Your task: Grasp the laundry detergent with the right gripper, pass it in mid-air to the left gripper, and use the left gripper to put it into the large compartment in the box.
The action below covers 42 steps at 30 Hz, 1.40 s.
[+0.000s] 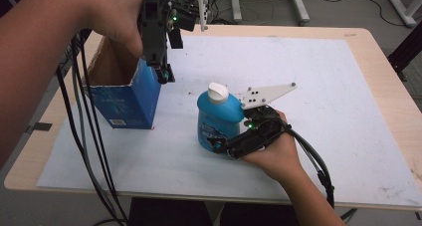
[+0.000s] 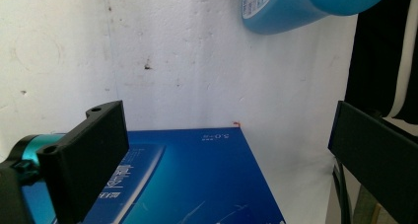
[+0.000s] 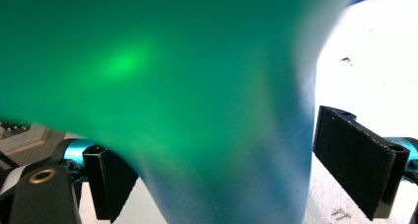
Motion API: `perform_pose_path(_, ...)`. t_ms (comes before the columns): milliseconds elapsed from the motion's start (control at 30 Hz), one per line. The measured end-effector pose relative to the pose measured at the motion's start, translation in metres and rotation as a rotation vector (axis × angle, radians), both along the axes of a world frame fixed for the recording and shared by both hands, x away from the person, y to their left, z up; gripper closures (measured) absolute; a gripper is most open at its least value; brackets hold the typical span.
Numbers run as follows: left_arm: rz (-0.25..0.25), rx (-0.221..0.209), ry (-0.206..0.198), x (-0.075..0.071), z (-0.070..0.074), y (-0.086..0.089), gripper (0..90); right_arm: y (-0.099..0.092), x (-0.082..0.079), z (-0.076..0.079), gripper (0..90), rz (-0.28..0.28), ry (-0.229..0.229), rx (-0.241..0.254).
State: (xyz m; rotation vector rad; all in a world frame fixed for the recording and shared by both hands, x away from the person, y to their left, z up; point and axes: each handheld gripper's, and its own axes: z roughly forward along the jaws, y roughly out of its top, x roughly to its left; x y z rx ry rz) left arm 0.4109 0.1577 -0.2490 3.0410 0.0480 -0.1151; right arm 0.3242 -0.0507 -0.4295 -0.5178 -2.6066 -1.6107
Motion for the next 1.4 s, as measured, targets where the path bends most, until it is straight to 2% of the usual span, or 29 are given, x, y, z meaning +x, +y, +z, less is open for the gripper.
perform_pose_path(267, 0.003, 0.002, -0.001, -0.0005, 0.0, 0.0003, 1.7, -0.0004, -0.0015, -0.0016, 17.3, -0.01, -0.014, 0.008)
perform_pose_path(367, -0.001, 0.003, -0.001, -0.0003, 0.0008, 0.0, 1.7, -0.0013, -0.0025, -0.0025, 21.6, -0.011, -0.024, 0.017)
perform_pose_path(567, 0.002, 0.005, -0.001, -0.0006, 0.0006, -0.0005, 1.7, -0.0016, -0.0032, -0.0039, 21.9, -0.018, -0.028, 0.026)
perform_pose_path(700, 0.002, 0.004, 0.0, -0.0006, 0.0009, -0.0012, 1.8, -0.0016, -0.0038, -0.0027, 26.6, -0.017, -0.037, 0.047)
perform_pose_path(1067, 0.001, 0.007, 0.0, -0.0002, 0.0002, -0.0014, 1.8, 0.0008, -0.0049, -0.0044, 28.7, -0.013, -0.048, 0.049)
perform_pose_path(1167, 0.003, 0.008, -0.003, -0.0002, 0.0007, -0.0009, 1.7, 0.0007, -0.0058, -0.0045, 32.4, -0.02, -0.058, 0.052)
perform_pose_path(1400, 0.006, 0.01, -0.003, -0.0002, 0.0002, 0.0, 1.8, 0.002, -0.0062, -0.0058, 34.1, -0.02, -0.061, 0.061)
